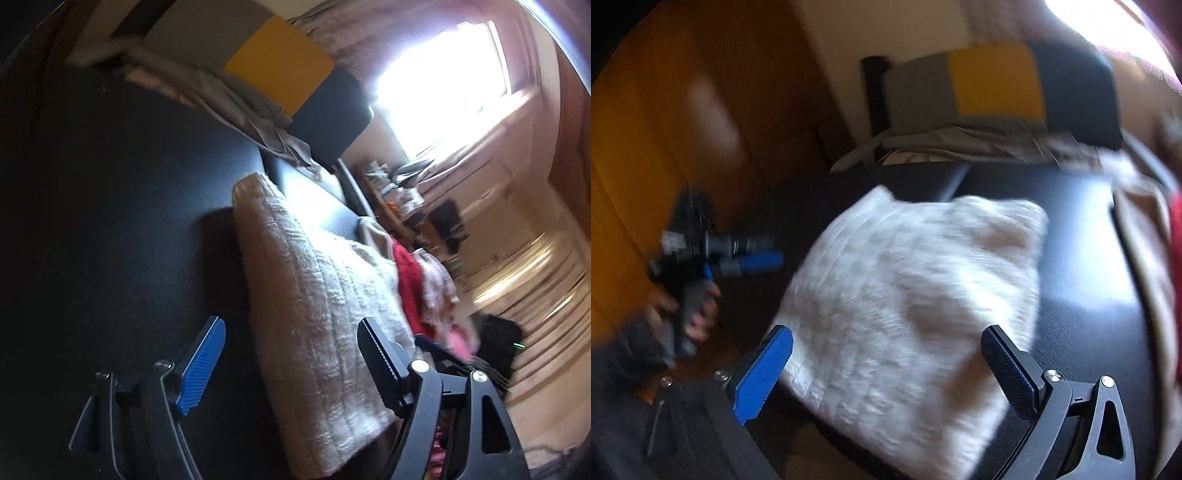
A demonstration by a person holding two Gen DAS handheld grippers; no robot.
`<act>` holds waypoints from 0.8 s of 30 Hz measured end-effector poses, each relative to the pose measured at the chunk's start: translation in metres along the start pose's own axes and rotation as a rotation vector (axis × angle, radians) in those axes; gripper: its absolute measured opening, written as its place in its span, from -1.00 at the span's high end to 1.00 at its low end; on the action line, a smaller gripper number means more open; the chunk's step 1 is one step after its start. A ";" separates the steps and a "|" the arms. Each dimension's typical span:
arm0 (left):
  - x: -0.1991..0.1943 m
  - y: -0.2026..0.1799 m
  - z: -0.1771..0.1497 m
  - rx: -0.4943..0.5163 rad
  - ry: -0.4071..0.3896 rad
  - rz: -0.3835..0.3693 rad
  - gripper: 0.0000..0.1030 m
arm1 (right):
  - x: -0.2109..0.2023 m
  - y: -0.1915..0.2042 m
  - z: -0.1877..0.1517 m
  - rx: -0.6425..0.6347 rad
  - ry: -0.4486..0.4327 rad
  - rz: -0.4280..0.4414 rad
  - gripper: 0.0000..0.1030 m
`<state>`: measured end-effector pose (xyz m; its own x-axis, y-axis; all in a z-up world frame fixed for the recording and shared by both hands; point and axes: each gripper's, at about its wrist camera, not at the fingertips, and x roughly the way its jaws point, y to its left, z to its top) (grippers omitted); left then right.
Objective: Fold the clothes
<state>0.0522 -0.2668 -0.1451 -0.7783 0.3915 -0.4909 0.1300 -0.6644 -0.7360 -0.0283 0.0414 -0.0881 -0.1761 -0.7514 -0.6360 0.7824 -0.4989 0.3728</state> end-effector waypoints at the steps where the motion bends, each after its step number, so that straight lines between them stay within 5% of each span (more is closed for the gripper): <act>1: 0.002 0.004 0.003 -0.017 0.002 -0.035 -0.48 | -0.002 -0.017 0.003 0.067 0.015 0.016 -1.00; 7: 0.032 0.022 0.024 -0.044 0.062 -0.103 -0.49 | 0.031 -0.091 0.021 0.260 0.094 0.088 -1.00; 12: 0.067 0.023 0.024 0.005 0.170 -0.127 -0.51 | 0.074 -0.093 0.029 0.276 0.178 0.174 -1.00; 15: 0.088 0.011 0.019 0.069 0.216 -0.141 -0.61 | 0.094 -0.089 0.032 0.315 0.195 0.299 -1.00; 17: 0.092 0.004 0.018 0.092 0.219 -0.114 -0.62 | 0.099 -0.079 0.032 0.273 0.187 0.271 -1.00; 19: 0.087 0.007 0.018 0.057 0.192 -0.105 -0.19 | 0.104 -0.068 0.033 0.231 0.180 0.242 -0.97; 21: 0.071 0.013 0.017 0.020 0.136 -0.124 0.00 | 0.106 -0.061 0.032 0.222 0.176 0.225 -0.52; 24: 0.033 0.016 0.009 0.048 0.047 -0.097 0.05 | 0.111 -0.044 0.032 0.212 0.189 0.230 -0.34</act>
<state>0.0230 -0.2698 -0.1688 -0.7560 0.4842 -0.4404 0.0251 -0.6509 -0.7588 -0.1017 -0.0341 -0.1537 0.1190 -0.7712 -0.6253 0.6437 -0.4196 0.6400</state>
